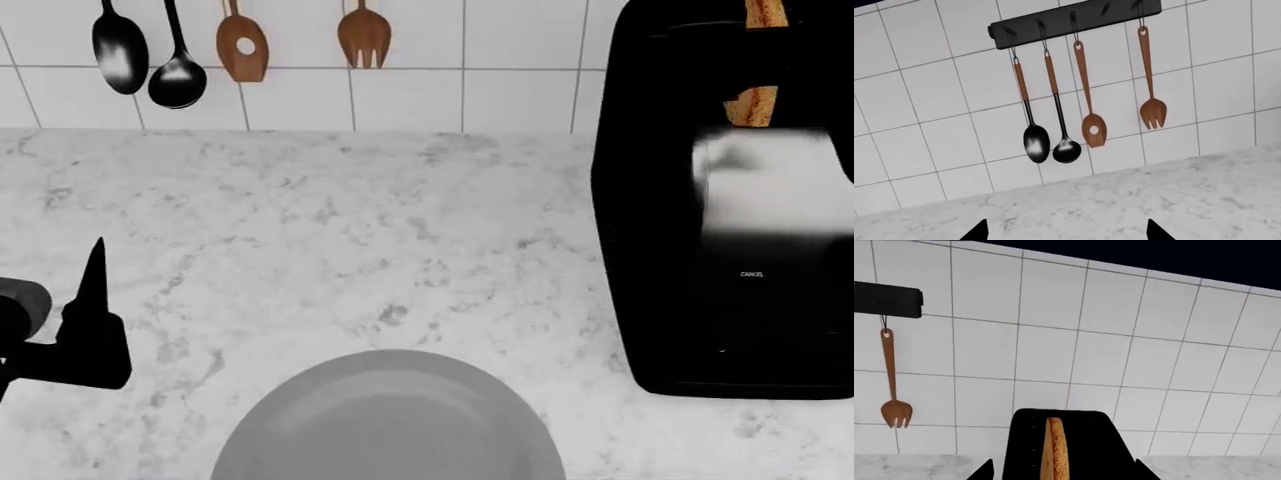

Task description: Place the toasted item on a plate.

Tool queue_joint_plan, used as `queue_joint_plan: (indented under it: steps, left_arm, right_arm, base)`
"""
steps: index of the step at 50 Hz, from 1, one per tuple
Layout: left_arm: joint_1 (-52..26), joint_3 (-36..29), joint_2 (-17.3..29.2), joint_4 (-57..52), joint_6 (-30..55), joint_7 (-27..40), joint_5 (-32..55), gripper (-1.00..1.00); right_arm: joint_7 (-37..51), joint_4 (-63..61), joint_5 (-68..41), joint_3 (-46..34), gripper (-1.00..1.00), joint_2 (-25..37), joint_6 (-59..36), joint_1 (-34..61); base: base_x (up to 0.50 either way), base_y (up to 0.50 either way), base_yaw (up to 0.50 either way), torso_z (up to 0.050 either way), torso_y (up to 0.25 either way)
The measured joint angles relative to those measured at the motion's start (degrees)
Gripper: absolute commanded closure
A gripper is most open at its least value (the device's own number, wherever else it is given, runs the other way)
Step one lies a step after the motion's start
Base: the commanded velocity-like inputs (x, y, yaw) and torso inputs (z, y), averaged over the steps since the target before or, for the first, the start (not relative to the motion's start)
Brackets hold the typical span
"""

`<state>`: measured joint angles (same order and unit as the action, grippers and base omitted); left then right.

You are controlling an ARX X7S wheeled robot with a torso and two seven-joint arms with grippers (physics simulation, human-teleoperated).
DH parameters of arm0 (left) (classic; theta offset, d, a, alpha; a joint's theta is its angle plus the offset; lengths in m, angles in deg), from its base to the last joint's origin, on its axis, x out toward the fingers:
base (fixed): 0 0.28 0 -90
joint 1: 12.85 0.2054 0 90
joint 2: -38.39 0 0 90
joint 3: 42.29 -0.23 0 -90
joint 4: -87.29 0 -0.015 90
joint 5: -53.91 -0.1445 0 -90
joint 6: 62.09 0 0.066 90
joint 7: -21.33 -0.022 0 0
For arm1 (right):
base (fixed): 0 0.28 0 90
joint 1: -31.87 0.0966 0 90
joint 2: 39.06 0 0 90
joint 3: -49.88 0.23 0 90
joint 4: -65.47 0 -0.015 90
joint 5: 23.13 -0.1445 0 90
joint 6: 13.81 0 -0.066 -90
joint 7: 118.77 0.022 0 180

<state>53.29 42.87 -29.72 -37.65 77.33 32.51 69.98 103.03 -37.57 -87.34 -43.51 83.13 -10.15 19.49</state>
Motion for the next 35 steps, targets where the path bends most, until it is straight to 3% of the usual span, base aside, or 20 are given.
queue_joint_plan:
  steps: [35]
  left_arm:
    - [0.5,-0.1,0.5,-0.2,0.0,0.3,0.7,-1.0]
  right_arm:
    - [-10.1,24.8,10.3,-15.5,-1.0,-2.6,12.7,4.0]
  base:
    - [0.0,0.0,0.0,0.0,0.0]
